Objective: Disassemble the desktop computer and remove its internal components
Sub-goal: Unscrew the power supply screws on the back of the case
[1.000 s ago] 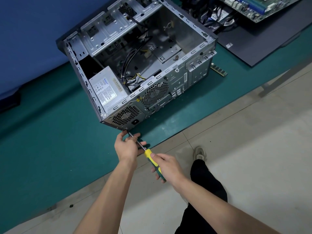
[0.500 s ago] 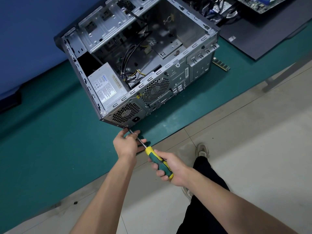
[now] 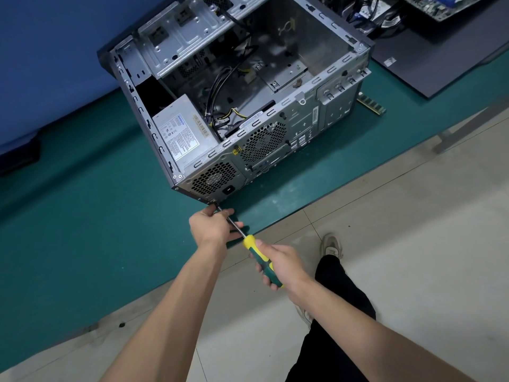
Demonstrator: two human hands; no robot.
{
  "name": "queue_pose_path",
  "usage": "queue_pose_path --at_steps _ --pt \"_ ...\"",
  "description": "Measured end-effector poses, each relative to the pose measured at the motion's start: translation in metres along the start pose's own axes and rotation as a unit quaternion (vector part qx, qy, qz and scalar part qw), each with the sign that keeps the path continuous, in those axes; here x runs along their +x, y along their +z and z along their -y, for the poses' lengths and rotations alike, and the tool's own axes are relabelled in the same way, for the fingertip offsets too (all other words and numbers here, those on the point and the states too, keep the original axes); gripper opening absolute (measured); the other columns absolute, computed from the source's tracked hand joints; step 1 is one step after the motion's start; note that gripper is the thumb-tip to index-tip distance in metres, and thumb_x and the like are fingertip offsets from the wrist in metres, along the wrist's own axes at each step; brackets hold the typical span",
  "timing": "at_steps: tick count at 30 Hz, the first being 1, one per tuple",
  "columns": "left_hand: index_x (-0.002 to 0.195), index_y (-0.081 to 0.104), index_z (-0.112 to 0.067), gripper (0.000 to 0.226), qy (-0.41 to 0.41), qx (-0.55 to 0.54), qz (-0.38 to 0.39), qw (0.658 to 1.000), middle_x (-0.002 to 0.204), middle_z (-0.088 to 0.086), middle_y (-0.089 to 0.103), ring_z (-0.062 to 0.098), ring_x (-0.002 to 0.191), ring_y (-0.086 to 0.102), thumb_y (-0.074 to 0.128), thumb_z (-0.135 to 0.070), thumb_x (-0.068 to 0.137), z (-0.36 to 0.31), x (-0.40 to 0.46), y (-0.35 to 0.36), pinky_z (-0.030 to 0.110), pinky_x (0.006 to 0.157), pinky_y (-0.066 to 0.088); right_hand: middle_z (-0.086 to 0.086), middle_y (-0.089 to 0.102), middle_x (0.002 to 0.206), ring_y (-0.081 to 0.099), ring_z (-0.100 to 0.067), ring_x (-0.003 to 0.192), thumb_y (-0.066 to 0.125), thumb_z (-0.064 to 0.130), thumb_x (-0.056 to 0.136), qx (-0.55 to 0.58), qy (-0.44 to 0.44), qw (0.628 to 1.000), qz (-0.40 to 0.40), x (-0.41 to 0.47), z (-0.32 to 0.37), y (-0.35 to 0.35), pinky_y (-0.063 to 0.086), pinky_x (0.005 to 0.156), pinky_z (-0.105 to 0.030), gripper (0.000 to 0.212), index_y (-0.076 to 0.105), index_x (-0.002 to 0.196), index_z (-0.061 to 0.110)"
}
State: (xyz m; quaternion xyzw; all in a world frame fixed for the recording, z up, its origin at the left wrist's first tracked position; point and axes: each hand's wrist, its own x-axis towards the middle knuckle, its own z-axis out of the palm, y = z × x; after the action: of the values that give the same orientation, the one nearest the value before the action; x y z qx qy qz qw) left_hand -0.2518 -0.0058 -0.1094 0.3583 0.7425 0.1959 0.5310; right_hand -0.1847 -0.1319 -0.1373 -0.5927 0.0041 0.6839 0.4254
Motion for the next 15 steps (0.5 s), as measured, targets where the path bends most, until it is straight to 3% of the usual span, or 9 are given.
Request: queue_pose_path --at_steps 4,11,15 --pt "0.137 0.037 0.0 0.049 0.002 0.013 0.005 1.0 0.09 0.008 0.066 0.025 0.055 0.066 0.052 0.004 0.09 -0.003 0.0001 -0.0029 0.033 0.044 0.055 0.002 0.057 0.054 0.044 -0.012 0.039 0.054 0.04 0.093 0.011 0.014 1.0 0.014 -0.0011 0.0013 0.0011 0.029 0.036 -0.018 0.034 0.069 0.083 0.011" --pt "0.13 0.043 0.003 0.04 0.005 0.017 0.015 1.0 0.09 0.009 0.068 0.016 0.047 0.065 0.05 0.004 0.091 -0.0068 0.0004 -0.0044 0.025 0.043 0.053 0.006 0.056 0.049 0.043 -0.014 0.037 0.054 0.039 0.091 -0.163 -0.115 0.974 -0.11 0.0003 0.0006 0.0045 0.038 0.047 -0.026 0.035 0.065 0.078 0.008" --pt "0.122 0.048 -0.002 0.032 0.006 0.013 0.011 1.0 0.09 0.007 0.069 0.016 0.05 0.066 0.051 0.002 0.091 -0.0065 0.0012 -0.0076 0.024 0.045 0.053 0.006 0.056 0.051 0.044 -0.014 0.037 0.051 0.037 0.094 -0.069 -0.048 0.996 -0.038 -0.0019 0.0017 0.006 0.03 0.039 -0.02 0.033 0.067 0.081 0.011"
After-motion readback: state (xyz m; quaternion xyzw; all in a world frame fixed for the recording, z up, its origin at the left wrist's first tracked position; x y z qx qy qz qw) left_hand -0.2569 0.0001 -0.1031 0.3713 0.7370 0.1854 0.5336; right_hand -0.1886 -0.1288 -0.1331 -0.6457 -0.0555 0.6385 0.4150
